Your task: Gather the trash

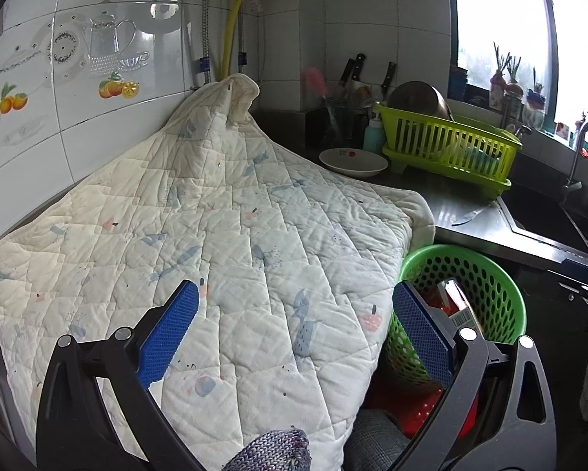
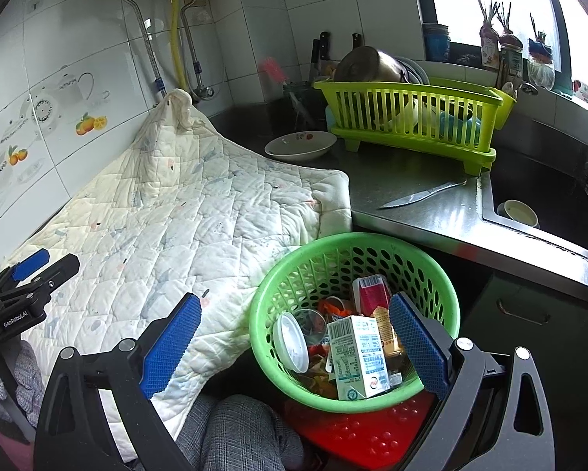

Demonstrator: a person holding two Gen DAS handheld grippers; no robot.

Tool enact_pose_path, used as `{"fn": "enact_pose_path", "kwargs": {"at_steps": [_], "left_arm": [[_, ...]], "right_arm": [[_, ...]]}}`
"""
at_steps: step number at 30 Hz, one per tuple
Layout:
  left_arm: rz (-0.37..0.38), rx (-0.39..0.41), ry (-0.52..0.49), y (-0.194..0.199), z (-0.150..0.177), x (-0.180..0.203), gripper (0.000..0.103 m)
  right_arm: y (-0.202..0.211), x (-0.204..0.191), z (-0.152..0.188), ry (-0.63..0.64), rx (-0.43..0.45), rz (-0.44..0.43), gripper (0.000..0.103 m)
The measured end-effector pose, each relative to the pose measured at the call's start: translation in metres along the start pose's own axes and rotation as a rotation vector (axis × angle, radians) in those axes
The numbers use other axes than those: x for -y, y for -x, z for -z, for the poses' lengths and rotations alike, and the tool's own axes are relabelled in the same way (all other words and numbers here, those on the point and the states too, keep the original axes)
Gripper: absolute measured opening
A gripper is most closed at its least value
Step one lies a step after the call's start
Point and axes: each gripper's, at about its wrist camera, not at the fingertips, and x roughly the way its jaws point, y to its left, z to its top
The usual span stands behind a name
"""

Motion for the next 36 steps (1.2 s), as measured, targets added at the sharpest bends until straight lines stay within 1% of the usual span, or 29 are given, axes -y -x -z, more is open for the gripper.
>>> {"fn": "enact_pose_path", "kwargs": {"at_steps": [24,36], "left_arm": [[-0.018,0.016,0.026,0.01,0.004,-0.009,0.098],[-0.029,0.044,0.034,0.019,0.002,-0.009,0.098]], "right_arm": [[0.004,-0.009,0.001,0.017,0.009,-0.027,0.094],[0.009,-0.011,0.0,0.026,0.037,-0.012,0.094]]}}
